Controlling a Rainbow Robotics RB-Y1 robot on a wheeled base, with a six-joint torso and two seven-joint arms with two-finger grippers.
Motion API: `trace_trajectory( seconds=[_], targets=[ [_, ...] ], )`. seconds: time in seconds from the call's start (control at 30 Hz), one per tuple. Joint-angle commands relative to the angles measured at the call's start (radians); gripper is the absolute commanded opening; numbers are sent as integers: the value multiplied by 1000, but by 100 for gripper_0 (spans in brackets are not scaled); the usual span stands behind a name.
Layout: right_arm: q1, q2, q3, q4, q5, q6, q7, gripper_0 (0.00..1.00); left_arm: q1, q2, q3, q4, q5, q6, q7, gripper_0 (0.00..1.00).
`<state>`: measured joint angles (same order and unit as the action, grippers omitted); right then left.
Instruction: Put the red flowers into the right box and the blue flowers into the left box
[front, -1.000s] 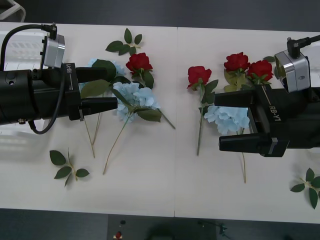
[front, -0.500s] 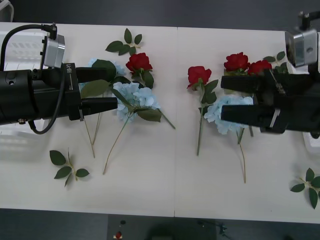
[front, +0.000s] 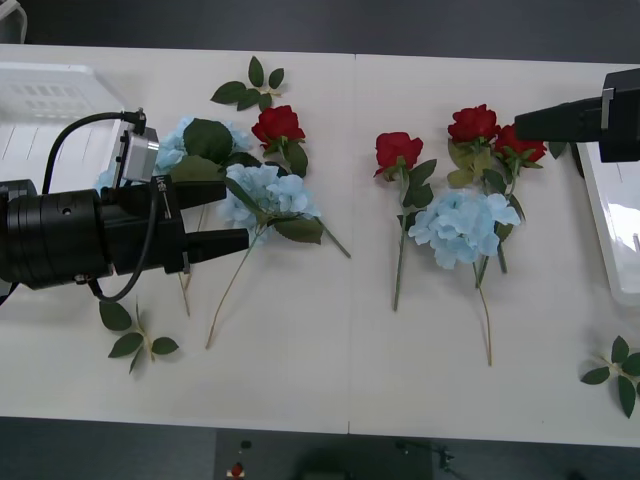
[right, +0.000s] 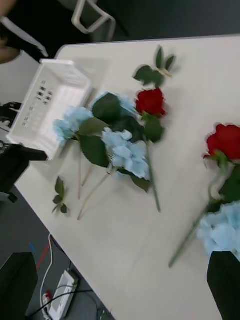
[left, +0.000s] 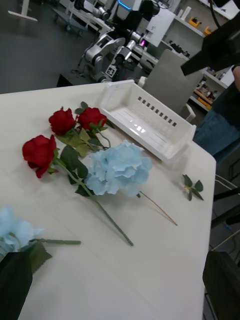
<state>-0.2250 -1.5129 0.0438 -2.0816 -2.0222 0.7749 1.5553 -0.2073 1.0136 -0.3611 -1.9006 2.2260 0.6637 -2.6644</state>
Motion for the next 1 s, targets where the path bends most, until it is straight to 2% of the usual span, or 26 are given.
trace_trajectory(
  seconds=[0.03, 0.17, 0.27, 0.37, 0.43, 0.5, 0.67, 0.83, 1.0],
  targets=[
    [-108, 2, 16, 58, 152, 158, -238, 100, -118, 33, 2, 80, -9, 24, 84, 100],
    [-241, 82, 36, 77, 358, 400, -501, 100, -227, 36, -32, 187, -101, 45, 242, 100],
    [-373, 171, 116, 97, 485, 546, -655, 100, -297, 36, -65, 255, -204, 53, 374, 100],
    [-516, 250, 243, 143, 596, 621, -785, 100, -365, 36, -87, 321, -292, 106, 554, 100],
    [-591, 289, 334, 189, 649, 629, -850, 100, -389, 34, -87, 340, -336, 151, 673, 100],
    [-692, 350, 470, 261, 754, 624, -931, 100, -406, 34, -79, 342, -404, 200, 779, 100],
    [-841, 473, 673, 476, 864, 560, -1046, 100, -402, 40, -24, 337, -490, 301, 948, 100],
    [-922, 600, 735, 739, 935, 488, -1063, 100, -379, 40, 96, 336, -612, 441, 1091, 100],
    [-945, 685, 735, 950, 1060, 445, -1052, 100, -357, 37, 113, 294, -776, 439, 1265, 100]
  ],
)
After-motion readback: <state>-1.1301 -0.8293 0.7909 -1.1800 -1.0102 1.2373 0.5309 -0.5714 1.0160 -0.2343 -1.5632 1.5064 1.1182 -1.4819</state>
